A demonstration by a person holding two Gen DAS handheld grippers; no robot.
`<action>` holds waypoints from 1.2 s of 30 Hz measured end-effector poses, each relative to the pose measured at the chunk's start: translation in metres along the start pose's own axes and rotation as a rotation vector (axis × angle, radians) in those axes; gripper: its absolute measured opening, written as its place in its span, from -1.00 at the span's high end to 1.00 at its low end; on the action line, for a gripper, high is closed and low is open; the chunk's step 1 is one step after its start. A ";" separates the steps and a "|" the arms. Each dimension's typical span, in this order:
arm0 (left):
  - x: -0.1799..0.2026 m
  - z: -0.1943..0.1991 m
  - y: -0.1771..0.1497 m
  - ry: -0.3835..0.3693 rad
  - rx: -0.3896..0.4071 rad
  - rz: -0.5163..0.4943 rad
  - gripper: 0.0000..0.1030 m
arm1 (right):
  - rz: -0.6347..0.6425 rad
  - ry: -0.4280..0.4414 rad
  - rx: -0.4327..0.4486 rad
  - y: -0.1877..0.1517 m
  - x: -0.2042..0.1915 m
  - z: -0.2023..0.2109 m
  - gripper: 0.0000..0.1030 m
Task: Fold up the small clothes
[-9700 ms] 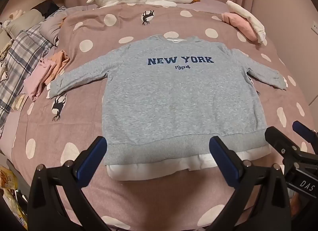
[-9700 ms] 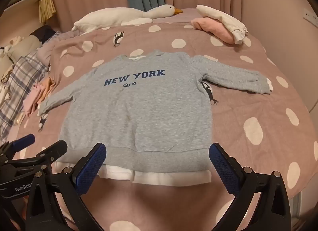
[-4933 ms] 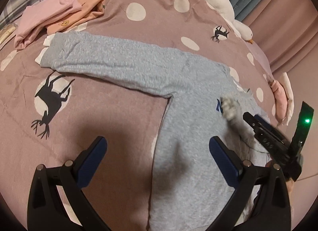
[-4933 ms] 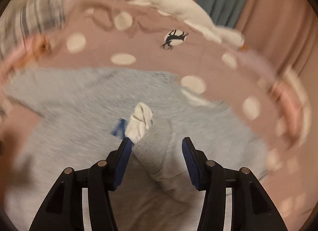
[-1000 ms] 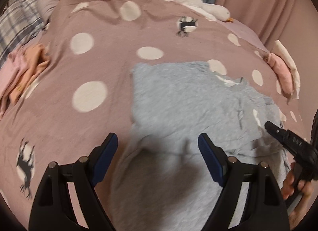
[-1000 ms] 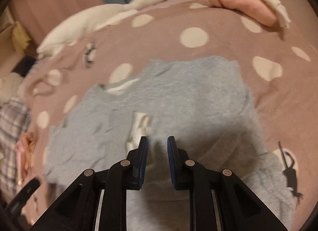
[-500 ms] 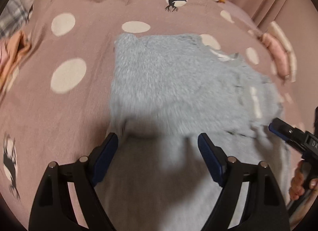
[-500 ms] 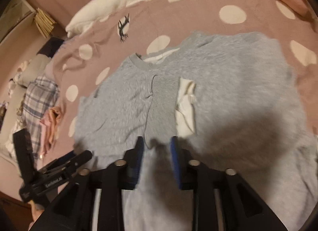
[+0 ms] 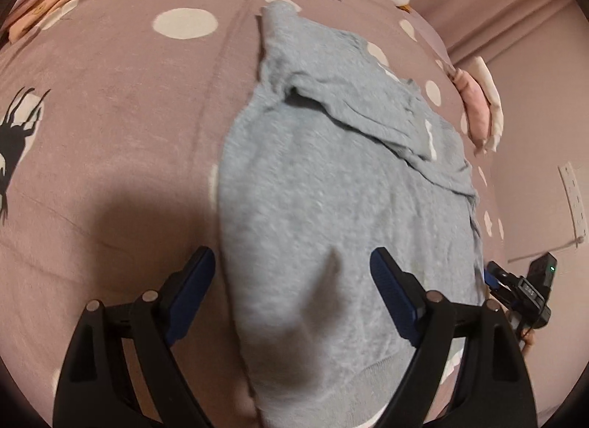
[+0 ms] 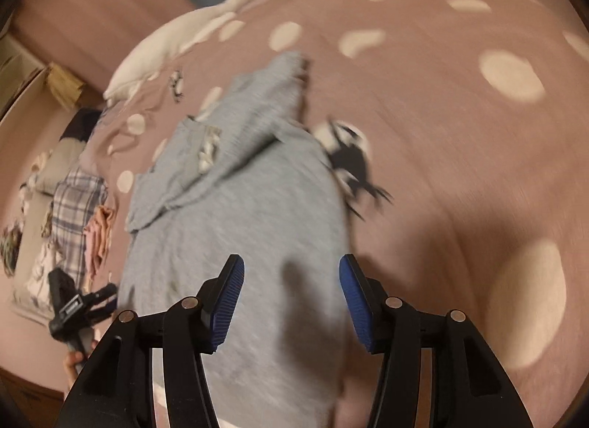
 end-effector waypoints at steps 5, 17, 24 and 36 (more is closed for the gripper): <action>0.010 0.000 -0.016 -0.073 -0.032 0.012 -0.67 | -0.073 0.063 -0.032 -0.012 0.000 -0.009 -0.05; 0.002 0.034 -0.061 -0.231 -0.095 0.142 -0.65 | -0.044 0.154 -0.151 -0.056 -0.008 0.019 -0.06; -0.005 0.038 -0.063 -0.242 -0.091 0.190 -0.58 | -0.027 0.149 -0.173 -0.063 -0.010 0.021 -0.06; -0.015 0.044 -0.064 -0.199 -0.088 0.223 0.63 | 0.035 0.141 -0.129 -0.060 -0.018 0.022 0.45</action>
Point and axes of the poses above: each gripper's, at about its wrist camera, not at the fingertips, and z roughly against the way its jaws point, x to its right, y to its top, the point moved 3 cm from there along -z, roughly the way its jaws point, and after that the axes turned 15 degrees about x, right-handed, at the moved point
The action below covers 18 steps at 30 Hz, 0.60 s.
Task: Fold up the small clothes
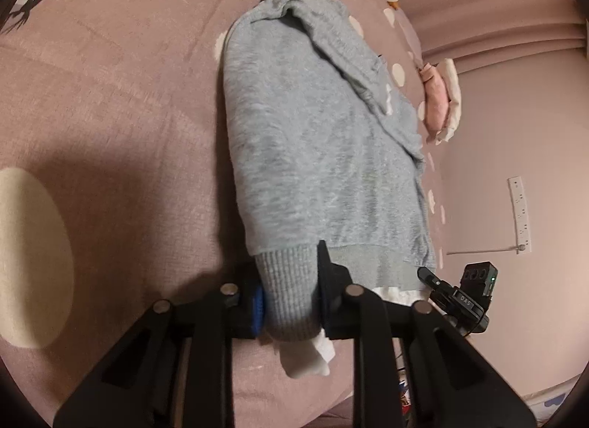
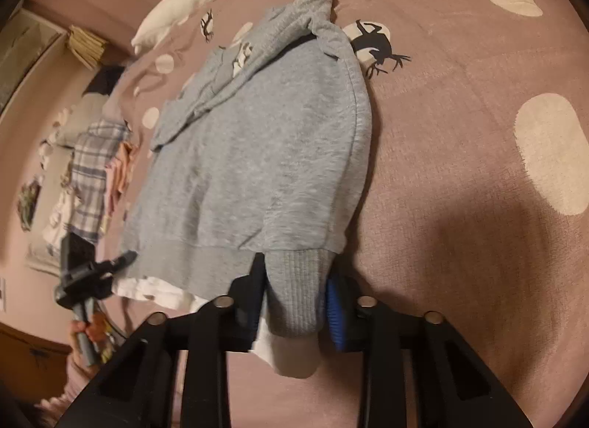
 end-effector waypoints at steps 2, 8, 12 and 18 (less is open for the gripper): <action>0.008 0.004 0.006 -0.041 0.020 0.003 0.66 | -0.024 0.043 0.026 0.006 -0.002 0.004 0.49; 0.039 0.013 0.035 -0.180 0.082 -0.004 0.69 | -0.109 0.214 0.132 0.036 -0.018 0.015 0.55; 0.049 0.008 0.063 -0.229 0.127 0.040 0.71 | -0.135 0.274 0.185 0.062 -0.028 0.011 0.57; 0.059 -0.012 0.123 -0.259 0.196 0.085 0.71 | -0.126 0.273 0.276 0.126 -0.041 -0.006 0.57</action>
Point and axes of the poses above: each gripper's, at about its wrist camera, not at the fingertips, and z roughly against the way its jaws point, x to its right, y to its top, the point moved 3 cm from there along -z, roughly the way its jaws point, and after that the axes turned 15 degrees about x, right-handed, at the moved point
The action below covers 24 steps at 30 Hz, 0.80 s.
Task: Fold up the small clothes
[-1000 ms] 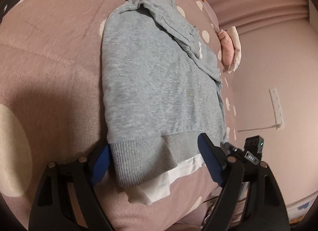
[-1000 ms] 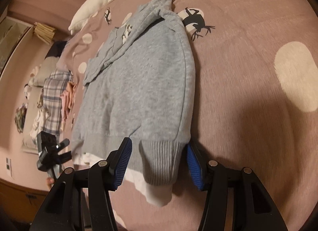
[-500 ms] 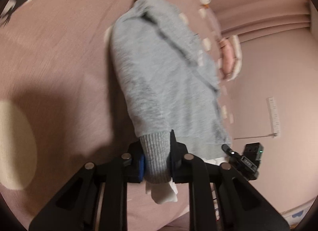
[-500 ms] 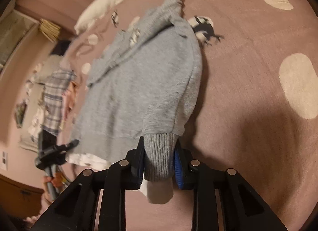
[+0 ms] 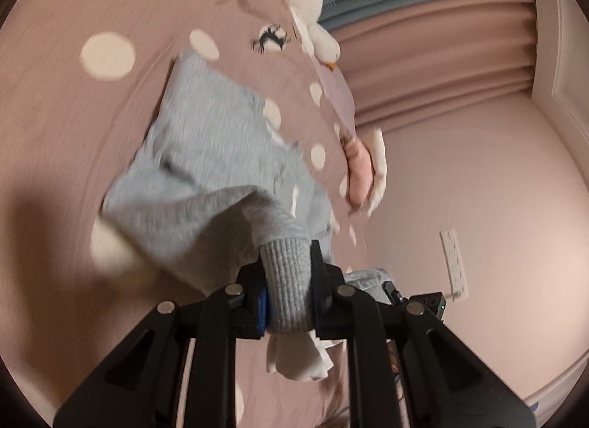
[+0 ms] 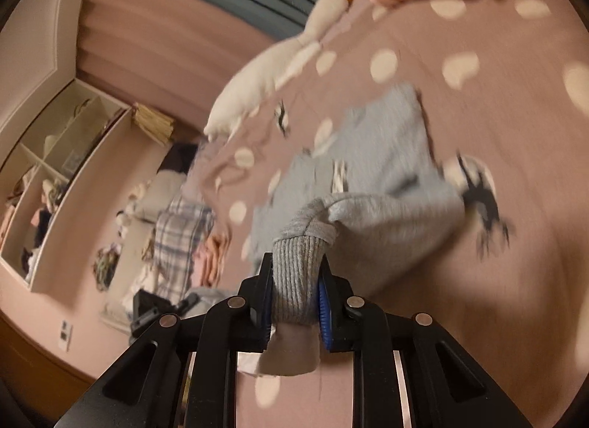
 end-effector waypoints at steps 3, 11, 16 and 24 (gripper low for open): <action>-0.002 -0.027 0.028 0.009 0.020 0.025 0.71 | -0.016 -0.011 0.021 0.023 0.002 -0.027 0.57; -0.022 -0.098 0.092 0.127 0.057 0.032 0.68 | -0.089 -0.122 0.044 0.076 0.027 -0.108 0.57; -0.041 -0.142 0.105 0.243 0.020 -0.022 0.69 | -0.073 -0.240 -0.006 0.081 0.055 -0.148 0.57; -0.059 -0.171 0.130 0.298 -0.055 0.063 0.70 | -0.188 -0.295 -0.109 0.087 0.078 -0.157 0.57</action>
Point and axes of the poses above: each gripper's, at about its wrist camera, not at the fingertips, and z roughly against the way its jaws point, x to its right, y to its top, the point moved 3 cm from there along -z, roughly the way its jaws point, and after that the axes turned 15 degrees about x, right-handed, at the moved point
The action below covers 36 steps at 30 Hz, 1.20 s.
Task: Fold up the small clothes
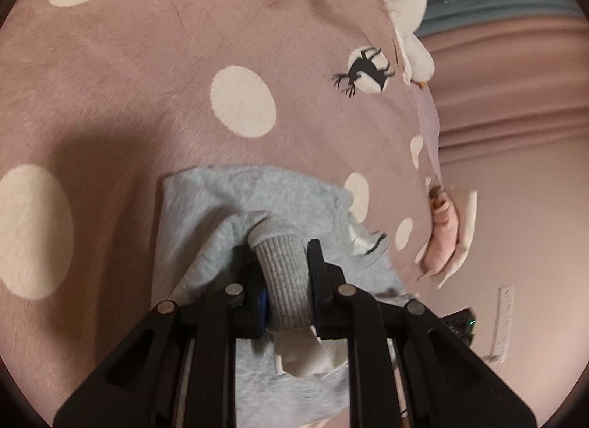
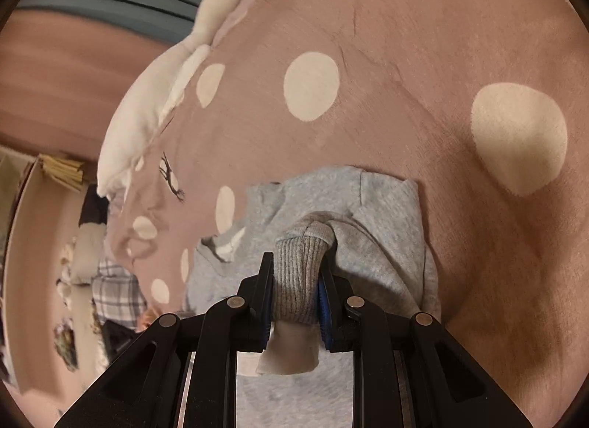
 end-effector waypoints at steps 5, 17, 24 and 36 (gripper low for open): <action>-0.003 -0.016 0.023 0.031 0.024 0.111 0.66 | -0.145 -0.004 0.004 0.020 -0.002 -0.020 0.57; 0.011 0.014 0.030 0.143 0.071 -0.096 0.10 | -0.081 0.063 0.198 0.037 -0.013 0.016 -0.11; 0.028 0.053 0.041 0.117 0.206 -0.203 -0.36 | 0.015 0.044 0.240 0.038 -0.018 0.052 -0.26; 0.021 0.019 -0.090 0.106 -0.064 -0.570 -0.33 | 0.549 -0.179 0.060 -0.064 -0.032 0.034 -0.11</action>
Point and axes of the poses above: each gripper's, at about its wrist camera, not at the fingertips, and z roughly against the way its jaws point, x to its right, y to its top, the point moved 3 cm from there along -z, roughly the way its jaws point, and after that the axes turned 15 degrees about x, right-handed, at the moved point
